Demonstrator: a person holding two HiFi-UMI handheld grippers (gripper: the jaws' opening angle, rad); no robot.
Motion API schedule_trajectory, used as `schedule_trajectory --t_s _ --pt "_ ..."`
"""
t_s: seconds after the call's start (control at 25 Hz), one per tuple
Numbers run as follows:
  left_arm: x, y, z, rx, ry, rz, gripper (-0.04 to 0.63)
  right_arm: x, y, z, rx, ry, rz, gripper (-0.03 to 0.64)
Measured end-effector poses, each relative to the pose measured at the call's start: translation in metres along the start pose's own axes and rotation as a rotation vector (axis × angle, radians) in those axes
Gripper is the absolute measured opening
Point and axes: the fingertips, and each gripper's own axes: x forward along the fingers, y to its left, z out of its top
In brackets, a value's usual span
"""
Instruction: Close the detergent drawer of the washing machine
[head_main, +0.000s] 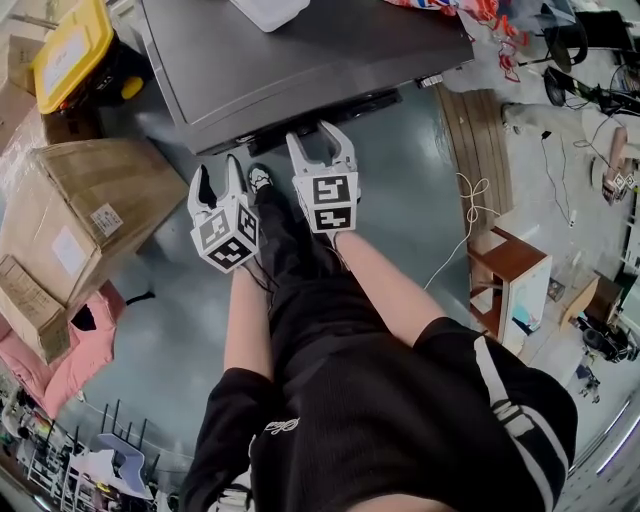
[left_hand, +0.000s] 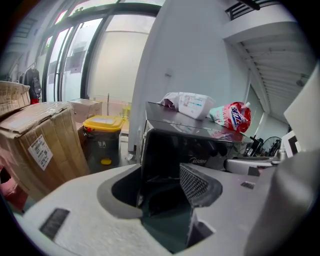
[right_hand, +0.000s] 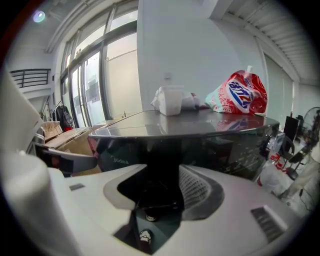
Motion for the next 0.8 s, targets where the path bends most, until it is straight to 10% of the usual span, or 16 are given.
schedule_trajectory --t_s 0.44,0.8 --pt "-0.047 -0.025 -0.052 0.038 0.060 -0.065 0.218 -0.053 0.006 -0.042 -0.035 0.027 0.063 0.115" --pt "-0.091 -0.056 -0.090 0.149 0.161 -0.180 0.008 -0.103 0.030 -0.079 -0.160 0.118 0.185 0.006"
